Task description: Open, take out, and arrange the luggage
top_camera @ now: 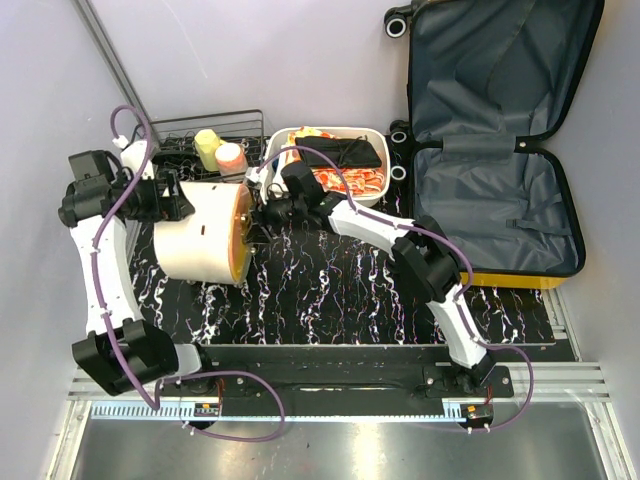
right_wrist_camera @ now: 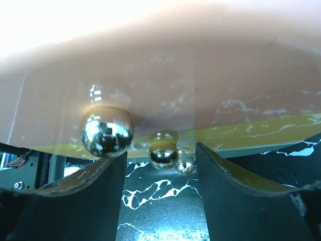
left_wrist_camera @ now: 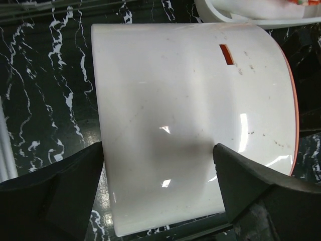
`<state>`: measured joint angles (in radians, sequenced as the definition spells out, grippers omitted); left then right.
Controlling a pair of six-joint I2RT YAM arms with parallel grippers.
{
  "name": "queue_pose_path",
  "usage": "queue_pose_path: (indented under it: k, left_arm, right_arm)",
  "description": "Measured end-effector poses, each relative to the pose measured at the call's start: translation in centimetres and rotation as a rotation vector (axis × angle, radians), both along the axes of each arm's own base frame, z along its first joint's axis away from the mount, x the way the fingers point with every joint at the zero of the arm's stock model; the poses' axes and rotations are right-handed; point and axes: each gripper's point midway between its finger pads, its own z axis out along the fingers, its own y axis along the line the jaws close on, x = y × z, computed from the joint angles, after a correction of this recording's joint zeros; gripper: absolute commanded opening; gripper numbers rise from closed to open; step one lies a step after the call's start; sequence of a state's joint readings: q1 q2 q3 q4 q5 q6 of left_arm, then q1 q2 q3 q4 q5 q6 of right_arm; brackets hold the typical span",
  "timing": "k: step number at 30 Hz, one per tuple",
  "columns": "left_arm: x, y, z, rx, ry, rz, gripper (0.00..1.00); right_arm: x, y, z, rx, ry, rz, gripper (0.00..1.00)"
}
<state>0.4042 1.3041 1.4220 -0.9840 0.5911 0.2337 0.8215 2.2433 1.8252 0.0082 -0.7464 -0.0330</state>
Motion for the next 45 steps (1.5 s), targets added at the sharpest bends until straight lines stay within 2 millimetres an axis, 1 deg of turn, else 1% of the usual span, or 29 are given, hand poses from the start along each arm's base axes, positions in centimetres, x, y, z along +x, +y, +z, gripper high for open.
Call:
queue_pose_path:
  k: [4,6,9,10,11,13,16,18,21,24,26,27,29,30,31,34,37,40,42,45]
  left_arm:
    - [0.3,-1.3,1.0,0.095,-0.022,-0.04,0.91]
    - [0.1,-2.8,1.4,0.133,-0.035,-0.074,0.93]
    - [-0.4,-5.9,2.4,0.173,-0.071,-0.155,0.93]
    - [-0.6,-6.6,2.5,0.181,-0.078,-0.175,0.93]
    - [-0.7,-7.1,2.6,0.187,-0.081,-0.188,0.93]
    - [-0.8,-7.4,2.5,0.192,-0.078,-0.195,0.92]
    - [-0.5,-6.3,1.9,0.175,-0.043,-0.153,0.91]
    - [-0.4,-4.9,1.3,0.129,0.005,-0.097,0.93]
    - [0.2,-2.1,1.0,0.105,0.029,-0.003,0.95]
    - [0.1,0.6,0.7,0.114,0.053,0.081,0.96]
    - [0.0,2.2,1.0,0.117,0.059,0.129,0.96]
    - [0.0,2.9,1.4,0.121,0.055,0.148,0.96]
    - [0.1,3.8,2.4,0.136,0.031,0.166,0.96]
    - [0.1,4.0,2.9,0.145,0.017,0.165,0.96]
    - [0.2,3.9,3.5,0.151,-0.002,0.154,0.95]
    - [-0.1,3.1,4.7,0.153,-0.033,0.101,0.93]
    - [-0.6,1.4,5.1,0.137,-0.036,0.036,0.92]
    - [-1.3,-0.6,4.7,0.119,-0.019,-0.034,0.92]
    - [-1.7,-1.7,4.2,0.113,-0.003,-0.072,0.91]
    - [-2.3,-2.9,3.2,0.101,0.024,-0.109,0.91]
  right_arm:
    - [-0.3,-0.3,0.1,0.005,0.019,-0.006,0.75]
    - [-0.8,-1.2,-0.1,-0.004,0.027,-0.009,0.77]
    - [-1.4,-3.3,0.0,-0.021,0.047,-0.024,0.77]
    - [-1.4,-4.0,0.2,-0.023,0.052,-0.026,0.77]
    - [-1.3,-4.5,0.4,-0.021,0.055,-0.03,0.77]
    - [-0.5,-5.4,1.1,-0.008,0.051,-0.043,0.77]
    - [0.3,-5.6,2.2,0.026,0.039,-0.048,0.76]
    - [0.4,-5.4,3.0,0.046,0.043,-0.049,0.76]
    - [0.6,-4.2,5.5,0.107,0.009,-0.044,0.75]
    - [0.5,-2.9,8.1,0.169,-0.032,-0.025,0.75]
    - [0.1,-2.1,9.0,0.196,-0.05,-0.011,0.74]
    - [-0.1,-1.8,9.2,0.202,-0.053,-0.005,0.74]
    - [-0.5,-1.1,9.1,0.207,-0.05,0.007,0.7]
    - [-0.7,-0.9,8.9,0.204,-0.044,0.012,0.63]
    - [-1.0,-0.7,8.6,0.198,-0.037,0.015,0.6]
    - [-1.1,-0.8,7.9,0.183,-0.043,0.017,0.49]
    - [-1.2,-1.3,6.7,0.155,-0.063,0.017,0.43]
    - [-1.7,-2.1,4.9,0.11,-0.055,0.029,0.43]
    - [-2.0,-2.2,4.2,0.089,-0.04,0.034,0.43]
    - [-1.8,-1.2,3.9,0.096,-0.038,0.041,0.46]
